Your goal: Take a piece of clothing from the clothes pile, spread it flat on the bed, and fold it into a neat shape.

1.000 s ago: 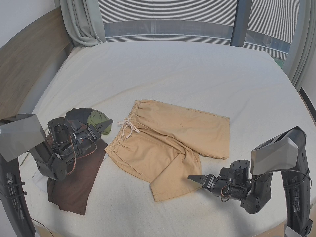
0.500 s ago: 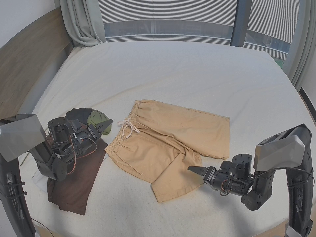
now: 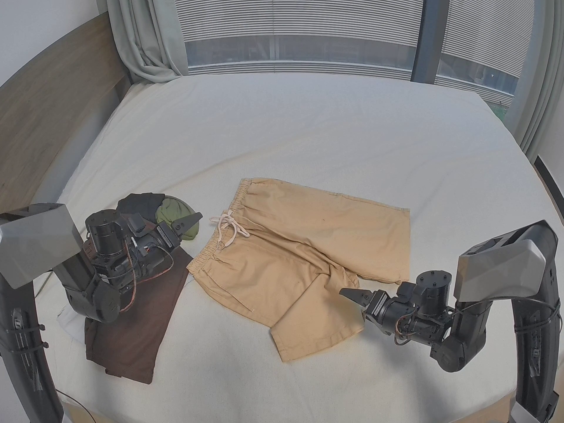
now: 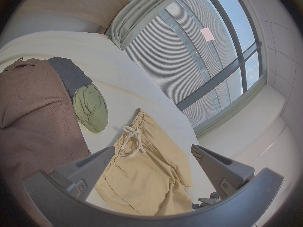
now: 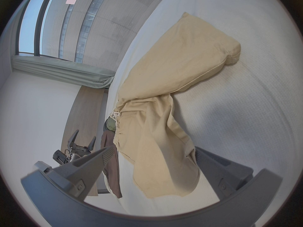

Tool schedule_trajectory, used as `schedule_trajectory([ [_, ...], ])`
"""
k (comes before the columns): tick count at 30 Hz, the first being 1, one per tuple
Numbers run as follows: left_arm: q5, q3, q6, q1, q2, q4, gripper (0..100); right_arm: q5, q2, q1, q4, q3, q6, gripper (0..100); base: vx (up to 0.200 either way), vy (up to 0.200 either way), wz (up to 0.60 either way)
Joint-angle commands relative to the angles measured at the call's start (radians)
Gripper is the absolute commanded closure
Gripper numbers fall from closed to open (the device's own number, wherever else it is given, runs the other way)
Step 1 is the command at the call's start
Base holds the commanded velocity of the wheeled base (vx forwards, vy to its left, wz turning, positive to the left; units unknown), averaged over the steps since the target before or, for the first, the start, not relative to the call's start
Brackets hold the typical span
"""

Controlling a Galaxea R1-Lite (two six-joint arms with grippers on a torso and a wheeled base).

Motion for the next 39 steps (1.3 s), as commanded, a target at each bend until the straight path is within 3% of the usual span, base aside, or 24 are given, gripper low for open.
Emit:
schedule_trajectory([
  [1,0.0,0.0,0.0,0.001,0.002,0.0,0,-0.004,0.0,0.001,-0.001,-0.004,0.012,100,0.0,0.0,0.0],
  [4,0.0,0.0,0.0,-0.001,0.002,-0.002,0,-0.037,0.004,0.002,-0.001,-0.011,0.013,100,0.0,0.0,0.0],
  [18,0.0,0.0,0.0,-0.002,0.0,-0.002,0,-0.042,0.0,-0.004,0.001,-0.004,0.012,100,0.0,0.0,0.0],
  [24,0.0,0.0,0.0,-0.002,0.0,-0.002,0,-0.042,-0.016,-0.048,0.016,-0.004,-0.015,100,0.0,0.0,0.0],
  [35,0.002,0.003,0.0,-0.007,0.006,-0.002,0,-0.042,-0.07,-0.179,0.11,-0.017,-0.157,100,0.0,0.0,0.0],
  [39,0.002,0.004,0.0,-0.01,0.008,-0.002,0,-0.042,-0.061,-0.197,0.11,-0.033,-0.16,100,0.0,0.0,0.0],
])
